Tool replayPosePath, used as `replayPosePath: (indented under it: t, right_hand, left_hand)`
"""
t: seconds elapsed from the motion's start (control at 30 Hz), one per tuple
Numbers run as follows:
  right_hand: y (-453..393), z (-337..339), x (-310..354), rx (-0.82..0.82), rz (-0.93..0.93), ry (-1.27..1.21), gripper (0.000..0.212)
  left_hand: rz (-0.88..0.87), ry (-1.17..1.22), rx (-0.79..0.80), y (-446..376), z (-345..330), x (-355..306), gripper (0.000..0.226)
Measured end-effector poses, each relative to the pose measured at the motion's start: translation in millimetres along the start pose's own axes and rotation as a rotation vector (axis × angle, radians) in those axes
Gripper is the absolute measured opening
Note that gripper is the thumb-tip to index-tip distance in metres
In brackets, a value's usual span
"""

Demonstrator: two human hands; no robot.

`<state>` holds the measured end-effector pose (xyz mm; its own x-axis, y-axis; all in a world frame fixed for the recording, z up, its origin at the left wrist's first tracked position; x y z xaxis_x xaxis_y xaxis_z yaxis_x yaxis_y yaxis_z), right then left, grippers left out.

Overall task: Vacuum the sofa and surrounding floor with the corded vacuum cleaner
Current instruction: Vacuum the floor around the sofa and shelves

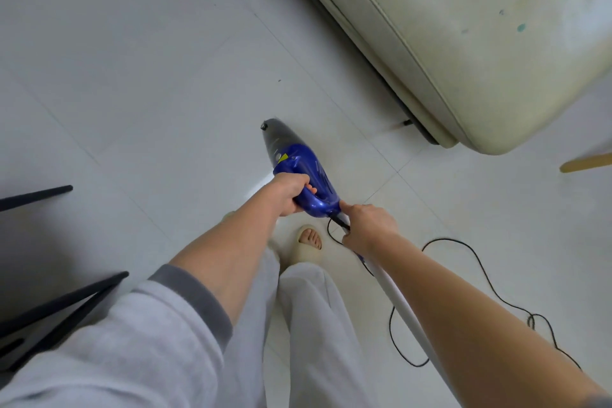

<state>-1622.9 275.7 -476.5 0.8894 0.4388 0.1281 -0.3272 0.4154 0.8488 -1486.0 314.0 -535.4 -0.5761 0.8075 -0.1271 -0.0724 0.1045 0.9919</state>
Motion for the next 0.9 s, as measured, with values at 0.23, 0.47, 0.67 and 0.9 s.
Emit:
replayPosePath:
  t: [0.23,0.47,0.67,0.9]
  right_hand:
    - [-13,-7,8,-0.089,-0.007,-0.126,0.049]
    - [-12,-16,-35,-0.127,-0.099,-0.252,0.049]
    - [-11,-21,-89,-0.165,-0.183,-0.246,0.052]
    - [-23,-27,-97,-0.127,-0.226,-0.254,0.062]
  left_hand:
    - [-0.068,-0.147,-0.072,-3,-1,-28,0.018]
    - [-0.086,-0.25,-0.034,-10,-52,-26,0.016]
    - [-0.087,-0.281,0.025,-18,-109,-17,0.016]
    - [-0.09,-0.327,0.045,-39,-119,-18,0.014]
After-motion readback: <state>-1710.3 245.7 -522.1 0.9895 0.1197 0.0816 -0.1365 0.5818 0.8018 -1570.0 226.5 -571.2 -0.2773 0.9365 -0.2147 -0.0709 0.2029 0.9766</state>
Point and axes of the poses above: each hand's wrist, its own y-axis away from the middle knuckle, its own z-axis out of the back of the hand, x = y × z, the point moved 5 cm from there along -y, towards the middle knuckle
